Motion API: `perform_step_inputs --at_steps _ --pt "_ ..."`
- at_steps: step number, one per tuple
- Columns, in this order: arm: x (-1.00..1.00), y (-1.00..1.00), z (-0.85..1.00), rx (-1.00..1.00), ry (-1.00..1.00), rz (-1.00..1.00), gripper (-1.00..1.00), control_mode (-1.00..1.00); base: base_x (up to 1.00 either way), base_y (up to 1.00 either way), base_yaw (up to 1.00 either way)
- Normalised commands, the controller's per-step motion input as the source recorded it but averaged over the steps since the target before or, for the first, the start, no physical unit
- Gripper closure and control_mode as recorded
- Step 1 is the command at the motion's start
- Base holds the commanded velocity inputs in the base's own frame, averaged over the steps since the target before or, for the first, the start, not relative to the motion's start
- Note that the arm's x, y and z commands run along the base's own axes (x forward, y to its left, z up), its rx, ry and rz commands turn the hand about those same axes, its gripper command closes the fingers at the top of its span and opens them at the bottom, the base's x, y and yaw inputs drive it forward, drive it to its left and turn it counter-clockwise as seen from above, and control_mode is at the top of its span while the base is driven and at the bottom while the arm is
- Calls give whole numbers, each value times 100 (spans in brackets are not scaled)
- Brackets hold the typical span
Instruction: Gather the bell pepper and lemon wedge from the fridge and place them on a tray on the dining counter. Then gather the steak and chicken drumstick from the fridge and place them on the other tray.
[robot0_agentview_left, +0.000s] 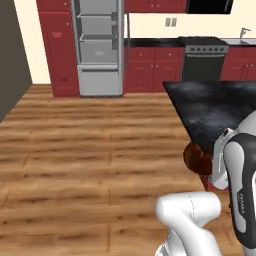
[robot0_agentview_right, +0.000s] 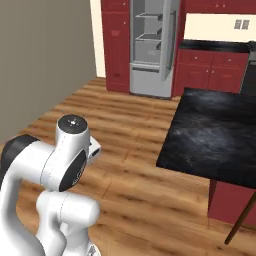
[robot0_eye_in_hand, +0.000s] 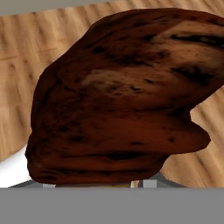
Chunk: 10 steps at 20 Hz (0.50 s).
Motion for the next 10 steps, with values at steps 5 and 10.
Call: perform_step_inputs --at_steps 5,10 --pt "0 0 0 0 0 0 100 100 -100 -100 0" --pt "0 0 0 0 0 0 100 100 -91 -100 0"
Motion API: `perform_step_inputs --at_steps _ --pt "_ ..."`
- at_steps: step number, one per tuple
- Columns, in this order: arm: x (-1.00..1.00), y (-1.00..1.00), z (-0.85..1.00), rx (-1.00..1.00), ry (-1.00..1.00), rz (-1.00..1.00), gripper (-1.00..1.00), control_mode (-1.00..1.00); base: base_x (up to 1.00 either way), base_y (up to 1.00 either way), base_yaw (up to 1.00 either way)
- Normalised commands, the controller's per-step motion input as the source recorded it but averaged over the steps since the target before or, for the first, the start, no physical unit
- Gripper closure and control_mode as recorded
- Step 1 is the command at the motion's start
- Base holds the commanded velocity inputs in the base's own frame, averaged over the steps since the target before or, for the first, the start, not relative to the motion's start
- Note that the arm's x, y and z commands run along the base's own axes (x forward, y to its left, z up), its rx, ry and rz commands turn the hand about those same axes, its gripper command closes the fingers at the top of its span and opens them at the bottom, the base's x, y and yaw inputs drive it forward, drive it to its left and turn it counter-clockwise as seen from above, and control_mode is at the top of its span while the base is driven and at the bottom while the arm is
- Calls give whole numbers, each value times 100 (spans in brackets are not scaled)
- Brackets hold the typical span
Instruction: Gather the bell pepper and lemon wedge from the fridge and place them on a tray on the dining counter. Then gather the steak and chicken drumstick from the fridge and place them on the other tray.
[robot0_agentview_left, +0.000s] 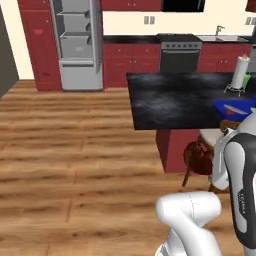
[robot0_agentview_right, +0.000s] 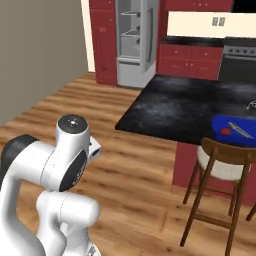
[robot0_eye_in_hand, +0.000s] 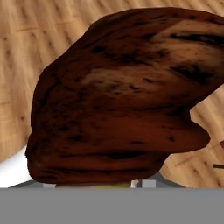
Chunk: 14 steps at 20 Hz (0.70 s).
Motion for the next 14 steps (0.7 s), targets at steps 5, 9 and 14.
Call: perform_step_inputs --at_steps 5,9,14 --pt "0 0 0 0 0 0 100 100 -52 -100 0" --pt "0 0 0 0 0 0 100 100 -14 -100 0" --pt "0 0 0 0 0 0 100 100 6 -100 0"
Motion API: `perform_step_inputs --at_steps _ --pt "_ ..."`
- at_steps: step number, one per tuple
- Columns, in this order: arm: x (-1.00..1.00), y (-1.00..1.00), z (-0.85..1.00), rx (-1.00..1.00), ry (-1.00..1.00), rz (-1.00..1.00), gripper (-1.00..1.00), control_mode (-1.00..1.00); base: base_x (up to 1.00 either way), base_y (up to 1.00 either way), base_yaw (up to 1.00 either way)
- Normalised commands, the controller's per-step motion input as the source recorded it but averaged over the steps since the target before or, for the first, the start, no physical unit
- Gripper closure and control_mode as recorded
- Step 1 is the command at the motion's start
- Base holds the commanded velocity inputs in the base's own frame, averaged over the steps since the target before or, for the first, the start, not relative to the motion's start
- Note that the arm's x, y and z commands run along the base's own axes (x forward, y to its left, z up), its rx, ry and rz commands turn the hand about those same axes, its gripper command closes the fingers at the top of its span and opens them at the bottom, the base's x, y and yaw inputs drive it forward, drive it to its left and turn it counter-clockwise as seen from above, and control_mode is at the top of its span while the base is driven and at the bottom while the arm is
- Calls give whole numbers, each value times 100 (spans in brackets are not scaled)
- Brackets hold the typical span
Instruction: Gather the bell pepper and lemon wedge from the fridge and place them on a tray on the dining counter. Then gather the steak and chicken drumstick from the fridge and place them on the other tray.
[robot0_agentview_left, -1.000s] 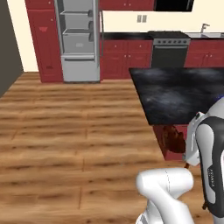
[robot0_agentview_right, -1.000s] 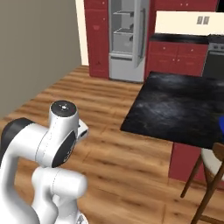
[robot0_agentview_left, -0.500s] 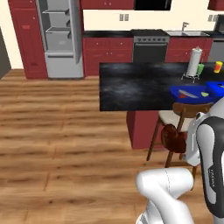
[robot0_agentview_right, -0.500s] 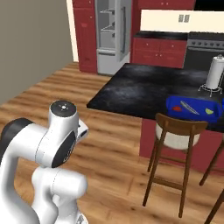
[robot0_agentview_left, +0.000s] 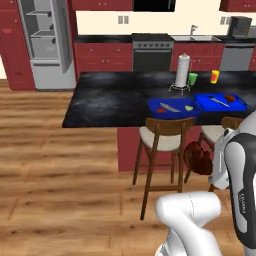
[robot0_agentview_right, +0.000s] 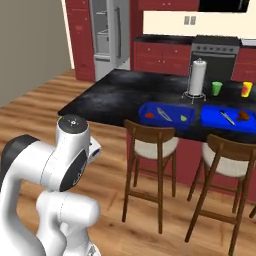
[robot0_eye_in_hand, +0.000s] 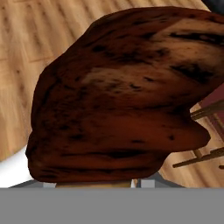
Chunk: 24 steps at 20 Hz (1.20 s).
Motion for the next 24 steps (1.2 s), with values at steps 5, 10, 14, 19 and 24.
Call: perform_step_inputs --at_steps 5,10,14,19,24 --pt "0 0 0 0 0 0 100 100 15 -100 0" --pt "0 0 0 0 0 0 100 100 44 -99 -1" --pt "0 0 0 0 0 0 100 100 77 -75 -5" --pt "0 0 0 0 0 0 100 100 99 -53 -9" --pt "0 0 0 0 0 0 100 100 100 -10 -14"
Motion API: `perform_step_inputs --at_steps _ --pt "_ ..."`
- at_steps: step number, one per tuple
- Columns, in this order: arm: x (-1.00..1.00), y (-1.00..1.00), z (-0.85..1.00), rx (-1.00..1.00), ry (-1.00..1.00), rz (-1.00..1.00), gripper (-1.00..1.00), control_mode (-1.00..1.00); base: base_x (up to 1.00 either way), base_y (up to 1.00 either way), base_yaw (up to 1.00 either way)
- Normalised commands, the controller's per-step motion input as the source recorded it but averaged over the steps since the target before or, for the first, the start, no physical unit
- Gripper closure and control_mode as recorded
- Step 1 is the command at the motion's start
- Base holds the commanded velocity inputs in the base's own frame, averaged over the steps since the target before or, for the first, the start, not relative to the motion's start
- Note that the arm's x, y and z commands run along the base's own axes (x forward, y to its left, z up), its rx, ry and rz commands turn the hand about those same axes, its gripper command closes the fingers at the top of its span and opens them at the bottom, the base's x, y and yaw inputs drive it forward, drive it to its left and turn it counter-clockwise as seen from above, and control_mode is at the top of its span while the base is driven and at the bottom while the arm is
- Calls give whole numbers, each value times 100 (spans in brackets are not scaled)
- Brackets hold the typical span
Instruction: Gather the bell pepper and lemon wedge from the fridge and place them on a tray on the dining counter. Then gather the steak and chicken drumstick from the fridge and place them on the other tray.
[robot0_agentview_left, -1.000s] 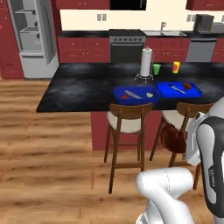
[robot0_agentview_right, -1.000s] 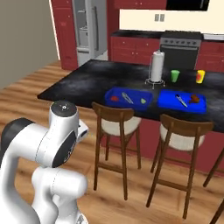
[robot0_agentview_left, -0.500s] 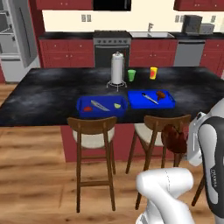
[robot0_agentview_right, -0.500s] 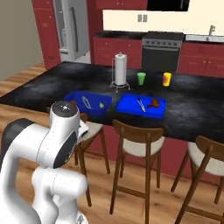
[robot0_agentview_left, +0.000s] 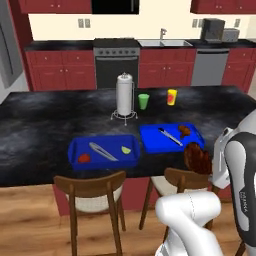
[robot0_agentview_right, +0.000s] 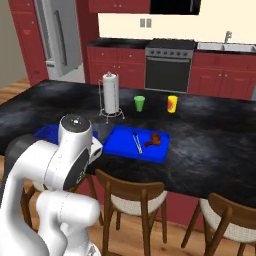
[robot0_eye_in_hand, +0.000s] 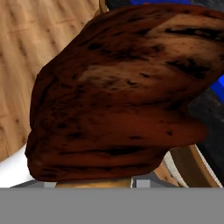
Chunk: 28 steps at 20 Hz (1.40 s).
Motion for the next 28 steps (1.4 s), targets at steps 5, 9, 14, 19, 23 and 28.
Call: perform_step_inputs --at_steps 5,9,14,19,23,28 --pt "0 0 0 0 0 0 100 100 100 0 -18" --pt "0 0 0 0 0 0 100 100 100 0 -20" --pt "0 0 0 0 0 0 100 100 100 0 -29" --pt "0 0 0 0 0 0 100 100 100 0 -44" --pt "0 0 0 0 0 0 100 100 100 0 -47" --pt "0 0 0 0 0 0 100 100 96 7 -33"
